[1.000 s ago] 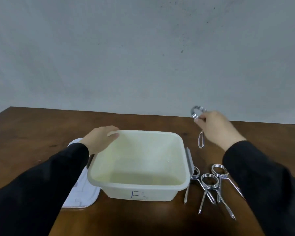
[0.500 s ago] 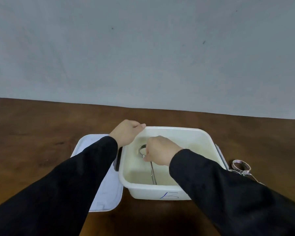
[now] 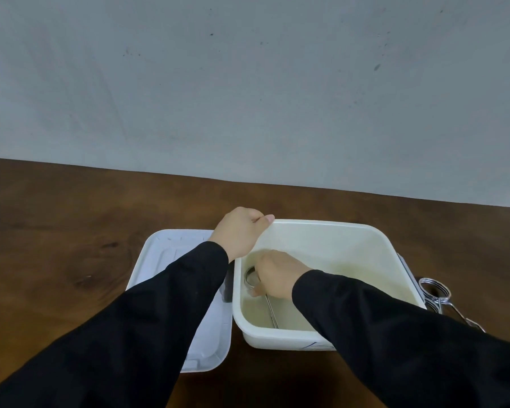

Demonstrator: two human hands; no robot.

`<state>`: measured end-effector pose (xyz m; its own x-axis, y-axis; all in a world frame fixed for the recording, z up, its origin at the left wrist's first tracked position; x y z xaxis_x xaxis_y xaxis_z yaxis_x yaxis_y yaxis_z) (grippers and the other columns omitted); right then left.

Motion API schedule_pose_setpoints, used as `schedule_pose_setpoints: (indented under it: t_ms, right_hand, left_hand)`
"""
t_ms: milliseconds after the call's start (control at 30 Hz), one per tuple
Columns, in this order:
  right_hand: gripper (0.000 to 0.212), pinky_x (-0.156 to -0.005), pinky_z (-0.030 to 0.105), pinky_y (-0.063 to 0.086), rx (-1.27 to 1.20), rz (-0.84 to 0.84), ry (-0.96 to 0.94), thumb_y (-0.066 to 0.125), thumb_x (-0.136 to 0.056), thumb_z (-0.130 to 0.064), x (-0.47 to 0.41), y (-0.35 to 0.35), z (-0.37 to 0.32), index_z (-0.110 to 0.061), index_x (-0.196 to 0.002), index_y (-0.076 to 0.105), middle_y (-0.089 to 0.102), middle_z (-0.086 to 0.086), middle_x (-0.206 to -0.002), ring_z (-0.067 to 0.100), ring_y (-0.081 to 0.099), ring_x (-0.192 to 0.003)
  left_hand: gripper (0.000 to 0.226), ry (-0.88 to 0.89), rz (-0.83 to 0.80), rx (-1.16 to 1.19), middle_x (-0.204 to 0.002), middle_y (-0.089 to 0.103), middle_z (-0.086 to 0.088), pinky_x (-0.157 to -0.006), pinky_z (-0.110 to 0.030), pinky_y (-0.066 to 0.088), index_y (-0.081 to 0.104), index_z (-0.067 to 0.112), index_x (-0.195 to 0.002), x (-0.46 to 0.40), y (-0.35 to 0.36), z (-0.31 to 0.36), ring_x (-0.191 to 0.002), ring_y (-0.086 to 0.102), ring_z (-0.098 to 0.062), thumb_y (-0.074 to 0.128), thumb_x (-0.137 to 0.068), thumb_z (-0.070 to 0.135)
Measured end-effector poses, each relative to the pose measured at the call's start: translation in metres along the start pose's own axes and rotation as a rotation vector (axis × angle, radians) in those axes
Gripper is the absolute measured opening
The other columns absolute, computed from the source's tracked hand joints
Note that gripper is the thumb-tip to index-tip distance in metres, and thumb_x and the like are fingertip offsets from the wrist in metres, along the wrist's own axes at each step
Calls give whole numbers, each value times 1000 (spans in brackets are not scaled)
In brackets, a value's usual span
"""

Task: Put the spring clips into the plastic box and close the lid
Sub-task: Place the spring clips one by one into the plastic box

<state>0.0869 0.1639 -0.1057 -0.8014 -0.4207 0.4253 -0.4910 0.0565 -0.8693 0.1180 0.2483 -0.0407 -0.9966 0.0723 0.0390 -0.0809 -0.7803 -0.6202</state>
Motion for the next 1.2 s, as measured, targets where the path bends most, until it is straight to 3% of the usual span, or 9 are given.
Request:
schedule_pose_setpoints:
  t_ms: [133,267,400,533,667,800,967,1067,1200]
  right_hand:
    - [22,-62,31,44,30,35,-17,64,-93,-30,8,-22,-4,-8,-99,65,60,3,-77,24,59,-73]
    - [38,-62,41,54,-112,331,-66,50,-100,-35,44,-89,12,-3,-87,67,70,17,-77,35,63,-69]
    - [49,-66,45,58,-258,664,75,50,-96,-49,94,-147,96,-5,-79,66,71,18,-78,35,67,-72]
    - [32,-70,33,48,-281,805,262,56,-99,-37,139,-155,199,-9,-92,71,70,6,-87,25,63,-82]
    - [26,-80,30,44,-245,581,505,63,-96,-32,156,-98,293,-16,-117,65,67,5,-117,17,58,-96]
    - [35,-89,34,51,-245,312,619,69,-92,-32,158,-32,339,-13,-120,63,68,8,-119,25,64,-103]
    - [28,-78,33,51,-271,321,680,71,-90,-31,155,-15,341,-8,-107,68,69,7,-99,25,64,-91]
    - [24,-78,36,56,-214,298,713,71,-88,-26,150,-16,338,-5,-99,72,73,11,-96,28,68,-91]
    - [27,-77,34,54,-161,298,731,73,-87,-26,145,-16,338,-5,-103,73,73,11,-99,27,66,-89]
  left_hand:
    - [53,-4,7,1,-60,26,3,-52,-30,21,29,17,-59,0,-1,0,-56,25,-17,53,-102,39]
    - [51,-26,21,20,-58,36,3,-51,-31,25,50,10,-60,-1,-2,-2,-51,30,-16,56,-100,41]
    - [49,-29,36,-34,-66,47,-2,-56,-31,31,68,3,-79,0,-4,-2,-58,40,-16,54,-101,45]
    - [56,-21,59,-59,-71,46,-8,-58,-32,30,68,-7,-93,-2,-6,-3,-61,38,-19,53,-101,46]
    - [55,-12,50,-41,-72,45,-8,-61,-32,29,64,-7,-86,-3,-3,-3,-64,38,-20,54,-100,46]
    - [56,-18,40,-37,-73,49,-6,-64,-32,31,64,-7,-88,-4,-2,-6,-68,42,-20,55,-99,48]
    - [52,-28,21,-33,-79,52,-5,-67,-32,33,65,2,-84,-3,-1,-6,-71,44,-20,54,-98,51]
    - [29,-30,10,-34,-80,46,-3,-68,-32,30,58,26,-86,-1,0,-2,-70,38,-18,53,-98,52]
    - [48,-51,31,-35,-73,34,-7,-62,-31,24,60,4,-79,2,-1,1,-65,29,-20,54,-99,47]
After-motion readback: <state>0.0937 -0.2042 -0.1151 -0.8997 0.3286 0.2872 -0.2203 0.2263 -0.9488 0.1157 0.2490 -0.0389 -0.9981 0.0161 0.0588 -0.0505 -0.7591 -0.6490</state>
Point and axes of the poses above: each hand's wrist, its own x-axis away from the middle knuckle, its own y-axis out of the palm, z = x × y, the point moved 8 cm from there along -x, towards the middle knuckle
